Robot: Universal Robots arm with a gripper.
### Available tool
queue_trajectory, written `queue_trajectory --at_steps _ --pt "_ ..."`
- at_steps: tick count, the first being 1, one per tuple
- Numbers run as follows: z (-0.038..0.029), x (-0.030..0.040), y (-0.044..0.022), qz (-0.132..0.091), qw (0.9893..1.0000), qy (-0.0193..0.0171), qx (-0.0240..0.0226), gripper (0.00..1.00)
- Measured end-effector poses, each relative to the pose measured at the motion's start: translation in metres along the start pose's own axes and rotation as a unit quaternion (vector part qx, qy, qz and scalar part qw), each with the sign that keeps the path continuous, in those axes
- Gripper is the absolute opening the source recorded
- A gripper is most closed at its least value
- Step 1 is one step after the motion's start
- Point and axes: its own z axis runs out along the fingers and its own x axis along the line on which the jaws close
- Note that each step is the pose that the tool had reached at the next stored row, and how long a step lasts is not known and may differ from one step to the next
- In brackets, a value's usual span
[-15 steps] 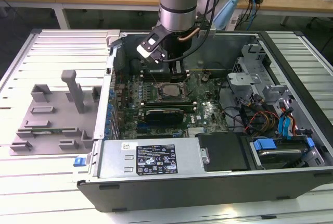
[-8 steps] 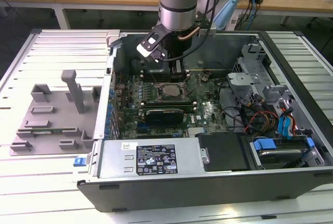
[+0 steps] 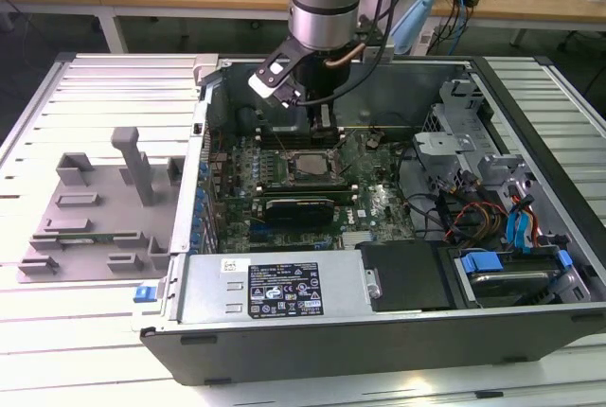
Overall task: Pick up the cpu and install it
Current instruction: 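Close the cpu cover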
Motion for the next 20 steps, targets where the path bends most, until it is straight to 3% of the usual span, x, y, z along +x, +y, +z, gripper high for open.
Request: queue_trajectory --at_steps 12,18,20 --pt "-0.0192 0.0002 0.0007 0.000 1.0000 0.0000 0.0000 0.11" --pt "-0.0374 0.0003 0.0014 0.000 1.0000 0.0000 0.0000 0.11" --pt "-0.0403 0.0004 0.0015 0.000 1.0000 0.0001 -0.0001 0.11"
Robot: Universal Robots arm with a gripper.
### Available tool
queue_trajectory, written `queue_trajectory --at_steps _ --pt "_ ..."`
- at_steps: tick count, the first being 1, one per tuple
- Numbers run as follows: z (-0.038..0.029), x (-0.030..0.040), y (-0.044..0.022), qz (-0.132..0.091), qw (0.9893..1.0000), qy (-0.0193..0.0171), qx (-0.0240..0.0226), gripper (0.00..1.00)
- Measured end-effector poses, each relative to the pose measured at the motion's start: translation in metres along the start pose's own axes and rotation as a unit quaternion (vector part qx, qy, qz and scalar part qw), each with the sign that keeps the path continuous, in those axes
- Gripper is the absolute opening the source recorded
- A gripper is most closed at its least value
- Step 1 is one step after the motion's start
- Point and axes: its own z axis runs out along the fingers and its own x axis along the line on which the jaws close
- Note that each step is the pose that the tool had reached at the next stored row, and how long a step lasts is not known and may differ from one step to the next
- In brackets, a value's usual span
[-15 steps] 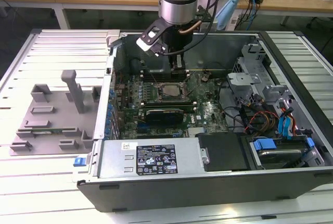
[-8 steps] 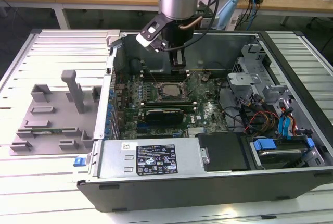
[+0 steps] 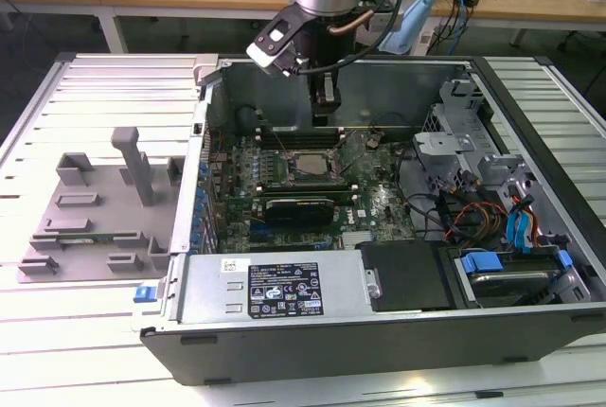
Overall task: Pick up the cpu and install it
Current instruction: 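Close the cpu cover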
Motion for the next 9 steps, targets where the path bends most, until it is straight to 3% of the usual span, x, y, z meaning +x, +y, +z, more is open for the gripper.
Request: queue_trajectory --at_steps 3,9 --pt "-0.0002 -0.0001 0.0012 0.000 1.0000 -0.0001 0.0001 0.11" --pt "0.0003 -0.0005 0.0098 0.000 1.0000 -0.0001 0.0001 0.11"
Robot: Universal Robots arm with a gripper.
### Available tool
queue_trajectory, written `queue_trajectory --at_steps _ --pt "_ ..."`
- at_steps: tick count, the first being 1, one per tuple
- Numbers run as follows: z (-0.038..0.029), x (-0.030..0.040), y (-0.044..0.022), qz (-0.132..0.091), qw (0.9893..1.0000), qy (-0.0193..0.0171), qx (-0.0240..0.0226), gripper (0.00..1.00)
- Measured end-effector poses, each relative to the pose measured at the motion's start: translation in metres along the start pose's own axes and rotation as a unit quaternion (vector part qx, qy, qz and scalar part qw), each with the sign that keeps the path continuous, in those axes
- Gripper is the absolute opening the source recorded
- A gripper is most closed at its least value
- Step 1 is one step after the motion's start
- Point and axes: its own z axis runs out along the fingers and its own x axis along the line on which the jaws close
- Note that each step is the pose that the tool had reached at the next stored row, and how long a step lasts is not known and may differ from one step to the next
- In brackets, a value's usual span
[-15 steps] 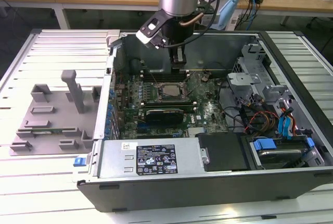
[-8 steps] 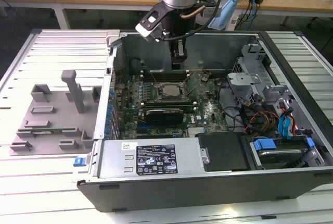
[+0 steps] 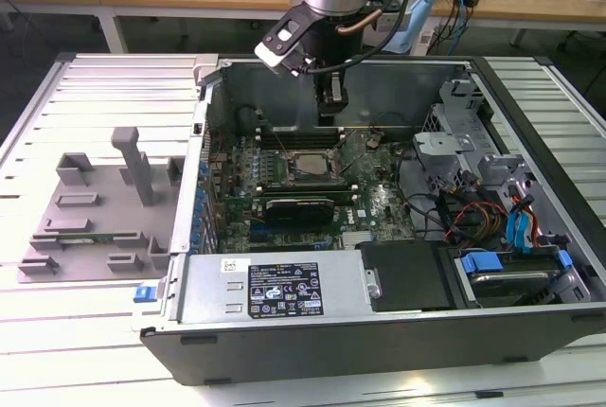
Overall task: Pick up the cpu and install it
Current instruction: 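Close the cpu cover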
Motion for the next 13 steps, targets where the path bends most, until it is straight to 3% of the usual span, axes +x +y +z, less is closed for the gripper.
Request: queue_trajectory --at_steps 13 --pt "0.0008 -0.0011 0.0217 0.000 1.0000 0.0000 0.0000 0.11"
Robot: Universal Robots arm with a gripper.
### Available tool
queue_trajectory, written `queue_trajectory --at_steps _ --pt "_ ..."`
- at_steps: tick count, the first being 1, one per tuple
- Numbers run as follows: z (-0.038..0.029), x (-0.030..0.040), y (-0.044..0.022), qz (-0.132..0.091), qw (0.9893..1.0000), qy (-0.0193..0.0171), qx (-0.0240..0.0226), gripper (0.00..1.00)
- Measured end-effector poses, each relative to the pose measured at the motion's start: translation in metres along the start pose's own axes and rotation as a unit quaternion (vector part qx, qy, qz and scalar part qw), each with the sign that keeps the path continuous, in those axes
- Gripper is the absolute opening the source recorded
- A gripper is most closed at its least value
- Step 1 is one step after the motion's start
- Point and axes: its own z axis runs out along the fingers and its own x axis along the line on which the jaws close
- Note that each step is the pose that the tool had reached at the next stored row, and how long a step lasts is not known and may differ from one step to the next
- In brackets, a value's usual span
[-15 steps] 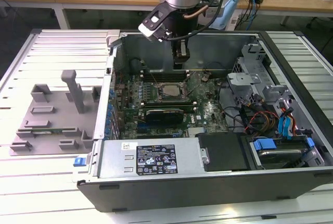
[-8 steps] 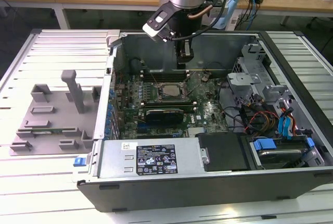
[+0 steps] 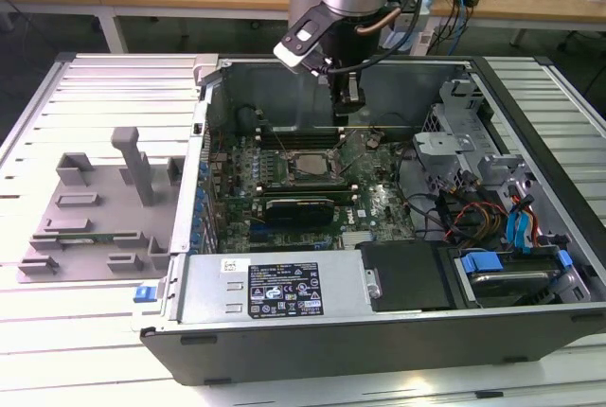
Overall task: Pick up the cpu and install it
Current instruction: 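Close the cpu cover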
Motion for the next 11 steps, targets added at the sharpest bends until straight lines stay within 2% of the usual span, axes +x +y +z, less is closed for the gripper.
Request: queue_trajectory --at_steps 4,7,9,11 --pt "0.0002 -0.0003 0.0052 0.000 1.0000 0.0000 0.0000 0.11" --pt "0.0005 -0.0006 0.0137 0.000 1.0000 0.0000 0.0000 0.11" --pt "0.0006 -0.0008 0.0167 0.000 1.0000 0.0000 0.0000 0.11" --pt "0.0010 -0.0011 0.0234 0.000 1.0000 0.0001 0.0000 0.11"
